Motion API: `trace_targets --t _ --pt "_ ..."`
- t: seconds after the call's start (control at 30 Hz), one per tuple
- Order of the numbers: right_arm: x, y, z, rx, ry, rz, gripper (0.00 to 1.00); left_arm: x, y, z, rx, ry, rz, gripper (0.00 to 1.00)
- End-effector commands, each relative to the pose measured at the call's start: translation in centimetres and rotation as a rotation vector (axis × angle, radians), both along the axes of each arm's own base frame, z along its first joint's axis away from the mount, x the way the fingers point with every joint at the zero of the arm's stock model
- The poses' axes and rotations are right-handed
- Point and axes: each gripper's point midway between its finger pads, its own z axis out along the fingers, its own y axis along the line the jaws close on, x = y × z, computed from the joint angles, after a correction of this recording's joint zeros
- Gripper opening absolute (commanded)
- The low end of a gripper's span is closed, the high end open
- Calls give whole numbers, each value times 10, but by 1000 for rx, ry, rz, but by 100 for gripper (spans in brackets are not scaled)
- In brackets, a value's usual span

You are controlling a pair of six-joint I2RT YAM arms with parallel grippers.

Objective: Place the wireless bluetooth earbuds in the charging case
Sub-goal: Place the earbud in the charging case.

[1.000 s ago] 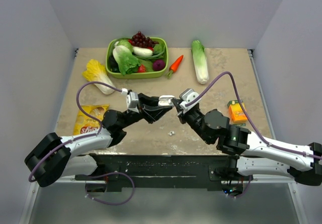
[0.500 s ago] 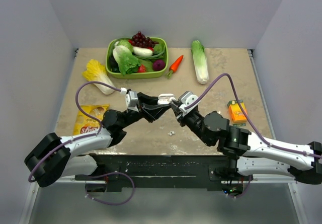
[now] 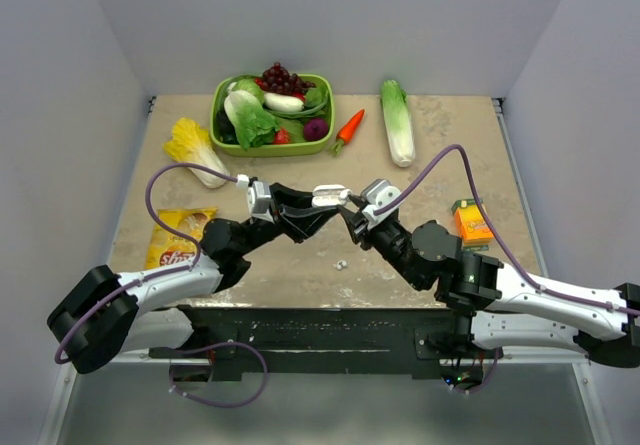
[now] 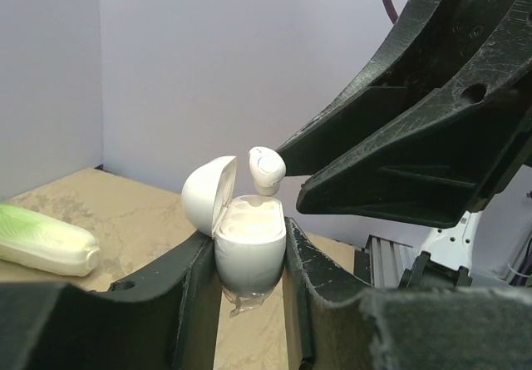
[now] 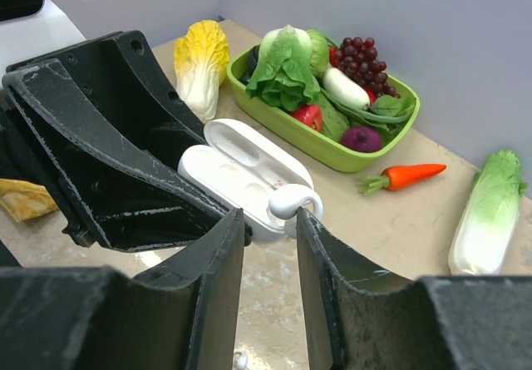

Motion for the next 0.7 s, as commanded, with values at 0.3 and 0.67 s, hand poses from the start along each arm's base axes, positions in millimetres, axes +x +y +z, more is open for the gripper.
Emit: trace_targets --t 0.3,0.67 --pt "3 -4 41 139 21 -38 45 -13 20 49 -164 -134 20 0" --pt "9 -10 51 195 74 -64 52 -15 24 45 -176 -119 19 0"
